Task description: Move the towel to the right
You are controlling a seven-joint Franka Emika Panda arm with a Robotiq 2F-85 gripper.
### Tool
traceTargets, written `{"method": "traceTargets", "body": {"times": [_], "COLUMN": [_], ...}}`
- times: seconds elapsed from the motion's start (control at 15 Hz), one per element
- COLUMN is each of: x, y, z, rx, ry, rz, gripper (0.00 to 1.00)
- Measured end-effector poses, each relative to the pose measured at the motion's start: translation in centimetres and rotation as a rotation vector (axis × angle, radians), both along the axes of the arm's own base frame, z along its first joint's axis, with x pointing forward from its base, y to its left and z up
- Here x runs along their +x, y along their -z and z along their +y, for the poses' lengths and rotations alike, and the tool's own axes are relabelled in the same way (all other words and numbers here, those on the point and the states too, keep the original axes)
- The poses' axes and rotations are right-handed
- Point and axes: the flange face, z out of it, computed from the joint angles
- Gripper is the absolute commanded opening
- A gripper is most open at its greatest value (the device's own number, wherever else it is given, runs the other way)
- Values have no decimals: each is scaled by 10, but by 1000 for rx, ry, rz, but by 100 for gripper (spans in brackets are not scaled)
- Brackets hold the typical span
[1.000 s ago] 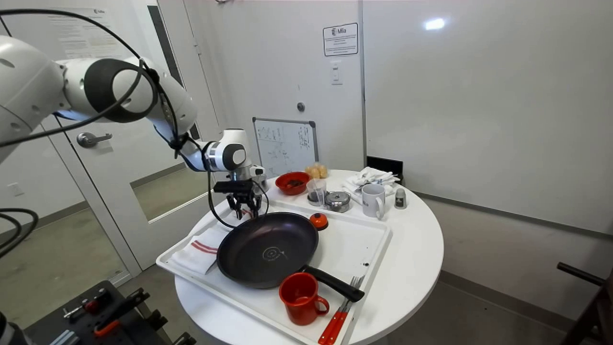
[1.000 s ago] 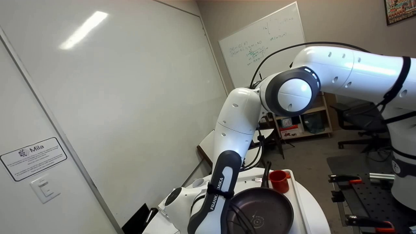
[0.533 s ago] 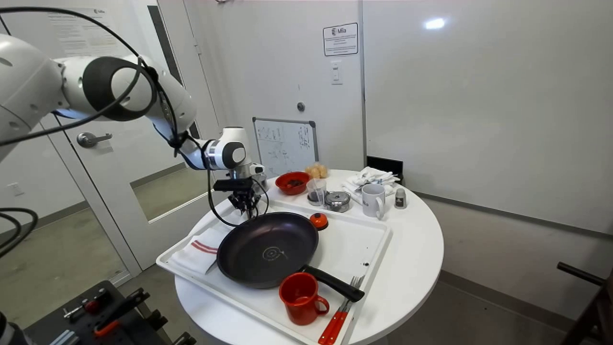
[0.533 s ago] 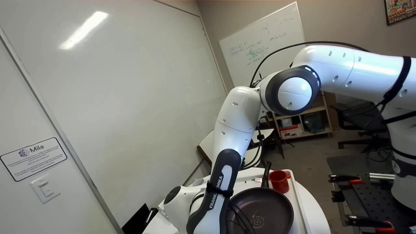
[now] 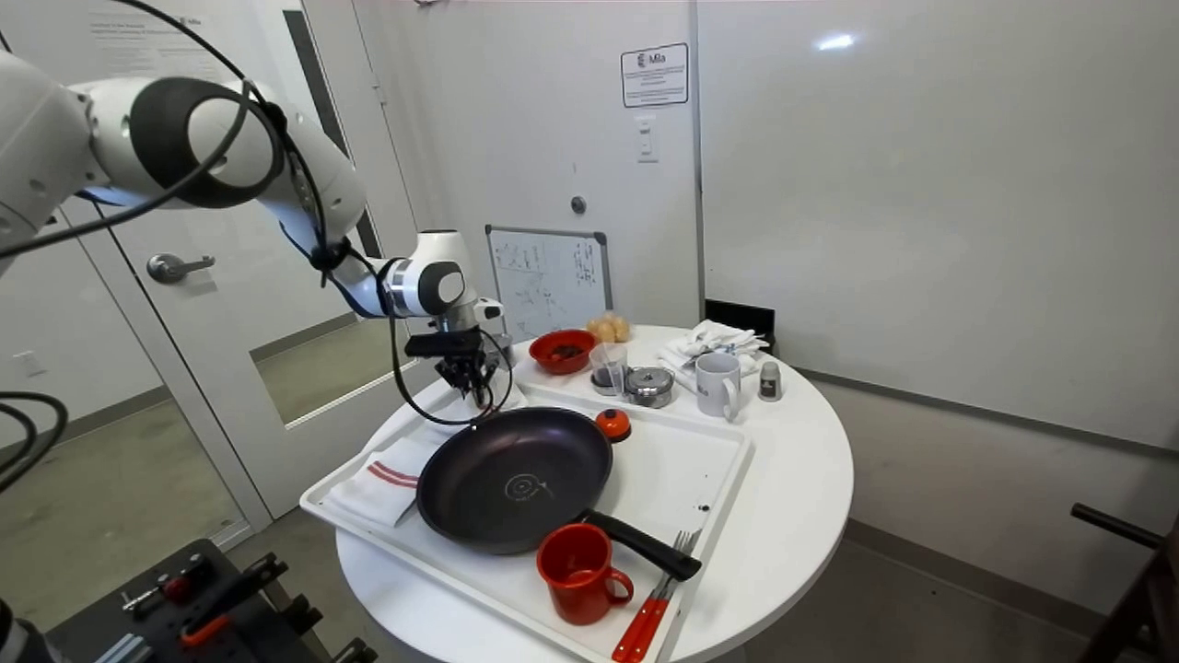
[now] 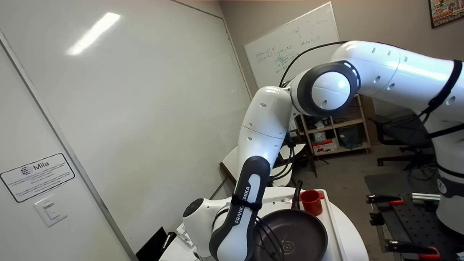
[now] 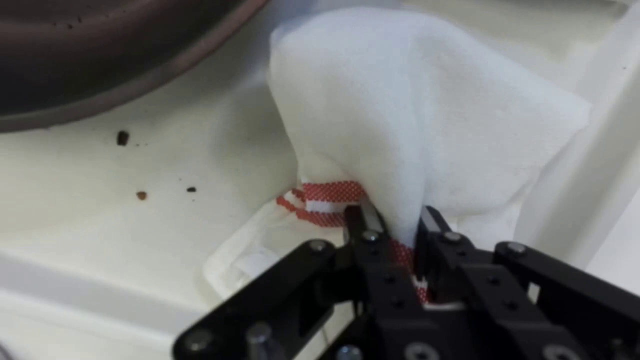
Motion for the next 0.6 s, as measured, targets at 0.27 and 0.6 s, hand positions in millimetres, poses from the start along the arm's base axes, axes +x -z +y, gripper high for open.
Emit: {"method": "traceTargets", "body": {"times": [0.27,0.6], "x": [-13,-34], "y": [-54,-123], "z": [-6,-47], "rx": [22,59], "ry": [27,163], "rz": [-97,-281], "gripper": [4,4]}}
